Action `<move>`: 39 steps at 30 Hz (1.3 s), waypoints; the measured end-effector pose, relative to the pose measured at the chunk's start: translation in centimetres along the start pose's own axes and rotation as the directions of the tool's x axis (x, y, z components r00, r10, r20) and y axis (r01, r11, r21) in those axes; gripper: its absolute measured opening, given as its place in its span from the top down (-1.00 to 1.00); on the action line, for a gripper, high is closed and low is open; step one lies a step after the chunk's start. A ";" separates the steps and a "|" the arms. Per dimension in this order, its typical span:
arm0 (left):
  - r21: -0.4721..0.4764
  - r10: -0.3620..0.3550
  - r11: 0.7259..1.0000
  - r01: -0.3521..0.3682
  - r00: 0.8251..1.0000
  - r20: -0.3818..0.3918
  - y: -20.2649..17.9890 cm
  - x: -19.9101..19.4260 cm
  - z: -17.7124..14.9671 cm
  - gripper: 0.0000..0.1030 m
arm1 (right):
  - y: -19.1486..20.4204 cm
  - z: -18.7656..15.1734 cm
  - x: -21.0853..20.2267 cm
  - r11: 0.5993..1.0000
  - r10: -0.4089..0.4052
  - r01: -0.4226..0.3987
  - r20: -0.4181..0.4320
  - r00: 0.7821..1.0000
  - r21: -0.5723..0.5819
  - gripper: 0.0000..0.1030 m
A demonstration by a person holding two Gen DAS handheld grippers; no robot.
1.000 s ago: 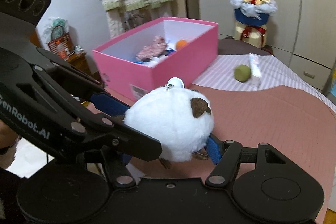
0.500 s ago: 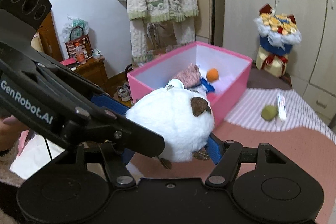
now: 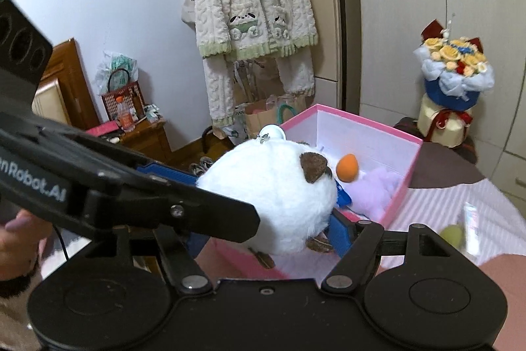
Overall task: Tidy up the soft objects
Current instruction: 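Lift the plush with both grippers and carry it over the pink box, then lower the plush into the pink box and open both grippers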
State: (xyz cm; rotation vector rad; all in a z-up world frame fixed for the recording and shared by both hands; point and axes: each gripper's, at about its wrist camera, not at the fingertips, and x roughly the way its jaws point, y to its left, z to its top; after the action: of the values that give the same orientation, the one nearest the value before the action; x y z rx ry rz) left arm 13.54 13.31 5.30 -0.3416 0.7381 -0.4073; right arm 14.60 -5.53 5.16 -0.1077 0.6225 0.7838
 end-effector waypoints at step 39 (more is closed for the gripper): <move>0.014 0.209 0.977 -0.214 0.964 0.163 4.9 1.2 0.2 -0.10 | -6.1 -1.1 2.9 1.000 0.005 -0.005 -0.016 1.000 0.020 -0.49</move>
State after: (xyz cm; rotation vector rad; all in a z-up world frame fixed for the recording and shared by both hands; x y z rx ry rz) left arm 15.62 17.04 2.58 -0.2594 0.6020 -0.1865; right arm 19.82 -8.42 1.81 -0.0939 0.6461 0.7818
